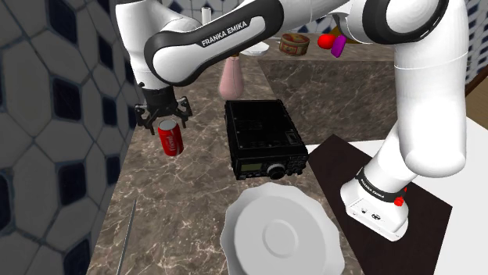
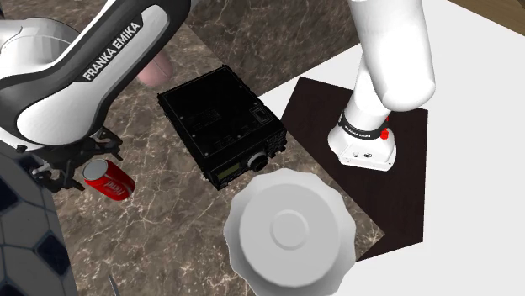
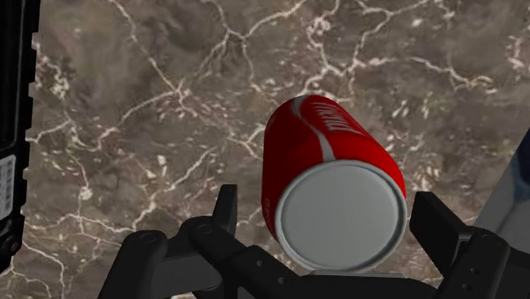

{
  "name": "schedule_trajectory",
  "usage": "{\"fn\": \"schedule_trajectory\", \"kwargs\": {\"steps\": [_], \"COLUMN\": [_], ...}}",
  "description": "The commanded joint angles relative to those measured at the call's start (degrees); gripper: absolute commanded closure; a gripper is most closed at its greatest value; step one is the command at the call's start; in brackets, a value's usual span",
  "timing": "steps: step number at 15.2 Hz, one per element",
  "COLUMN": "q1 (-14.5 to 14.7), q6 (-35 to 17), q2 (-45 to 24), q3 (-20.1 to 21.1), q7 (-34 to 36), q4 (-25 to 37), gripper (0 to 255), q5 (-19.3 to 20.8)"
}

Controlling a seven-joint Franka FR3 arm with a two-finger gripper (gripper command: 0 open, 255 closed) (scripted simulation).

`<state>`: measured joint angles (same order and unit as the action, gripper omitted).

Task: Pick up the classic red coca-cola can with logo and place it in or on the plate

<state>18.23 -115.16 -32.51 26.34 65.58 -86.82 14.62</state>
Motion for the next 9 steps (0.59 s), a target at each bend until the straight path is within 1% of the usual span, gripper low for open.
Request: {"fn": "schedule_trajectory", "kwargs": {"steps": [1, 4, 5, 9], "q1": [0.0, 0.0, 0.0, 0.0], "q6": [-0.1, -0.1, -0.1, -0.1], "q2": [0.0, 0.0, 0.0, 0.0], "q3": [0.0, 0.0, 0.0, 0.0], "q7": [0.0, 0.0, 0.0, 0.0], "q4": [0.0, 0.0, 0.0, 0.0], "gripper": [0, 0, 255, 255], "q5": [0.0, 0.0, 0.0, 0.0]}}
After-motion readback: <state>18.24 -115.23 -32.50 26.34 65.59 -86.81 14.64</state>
